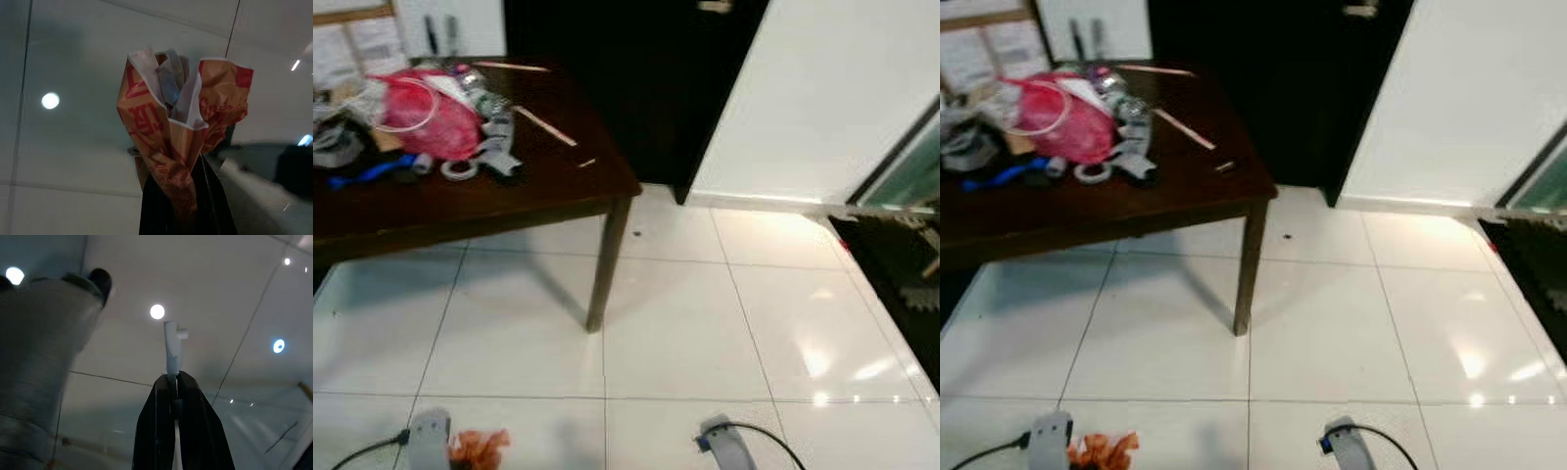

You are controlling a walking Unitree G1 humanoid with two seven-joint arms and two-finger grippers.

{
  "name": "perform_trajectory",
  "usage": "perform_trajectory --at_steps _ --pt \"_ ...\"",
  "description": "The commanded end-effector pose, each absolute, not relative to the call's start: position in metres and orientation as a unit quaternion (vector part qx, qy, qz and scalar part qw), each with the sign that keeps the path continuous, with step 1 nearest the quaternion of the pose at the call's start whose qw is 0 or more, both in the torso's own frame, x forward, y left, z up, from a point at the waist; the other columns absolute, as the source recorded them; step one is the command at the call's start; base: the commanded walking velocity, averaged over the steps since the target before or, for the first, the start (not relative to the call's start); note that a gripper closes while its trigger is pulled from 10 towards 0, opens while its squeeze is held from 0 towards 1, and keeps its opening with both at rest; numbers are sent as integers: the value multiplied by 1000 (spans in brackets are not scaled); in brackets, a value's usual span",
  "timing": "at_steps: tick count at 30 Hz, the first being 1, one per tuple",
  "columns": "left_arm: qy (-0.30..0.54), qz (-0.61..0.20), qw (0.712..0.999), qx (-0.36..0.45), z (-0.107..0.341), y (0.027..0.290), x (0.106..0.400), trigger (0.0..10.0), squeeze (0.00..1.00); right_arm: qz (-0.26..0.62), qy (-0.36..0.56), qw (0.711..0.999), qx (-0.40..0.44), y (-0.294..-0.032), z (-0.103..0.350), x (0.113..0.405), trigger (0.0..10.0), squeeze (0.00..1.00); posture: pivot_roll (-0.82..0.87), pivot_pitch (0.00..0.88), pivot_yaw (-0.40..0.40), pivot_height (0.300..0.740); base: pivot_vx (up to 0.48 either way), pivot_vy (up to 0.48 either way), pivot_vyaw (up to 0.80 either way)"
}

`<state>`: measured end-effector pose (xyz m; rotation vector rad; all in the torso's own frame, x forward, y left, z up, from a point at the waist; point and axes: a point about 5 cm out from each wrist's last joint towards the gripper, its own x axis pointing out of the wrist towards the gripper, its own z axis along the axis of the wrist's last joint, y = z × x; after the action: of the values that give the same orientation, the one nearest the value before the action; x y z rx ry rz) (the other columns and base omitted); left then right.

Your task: Picking trash to rubbish bin

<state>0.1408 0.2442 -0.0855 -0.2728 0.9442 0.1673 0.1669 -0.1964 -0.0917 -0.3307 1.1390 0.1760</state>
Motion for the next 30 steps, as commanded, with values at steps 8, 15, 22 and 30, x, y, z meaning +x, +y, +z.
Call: perform_trajectory --at_steps 8,15,22,30 --pt "531 119 830 -125 -109 227 88 10000 0 76 550 817 -155 -200 -95 157 10000 0 173 89 -78 740 0 0 -794" --pt "542 142 823 -88 -110 234 79 10000 0 76 549 818 -155 -200 -95 157 10000 0 179 92 -82 740 0 0 -800" --pt "545 126 827 -51 -108 239 83 10000 0 76 548 818 -155 -200 -95 159 10000 0 177 90 -80 740 0 0 -800" --pt "567 108 816 -26 -110 235 80 10000 0 74 548 819 -156 -202 -94 159 10000 0 168 85 -85 740 0 0 -800"
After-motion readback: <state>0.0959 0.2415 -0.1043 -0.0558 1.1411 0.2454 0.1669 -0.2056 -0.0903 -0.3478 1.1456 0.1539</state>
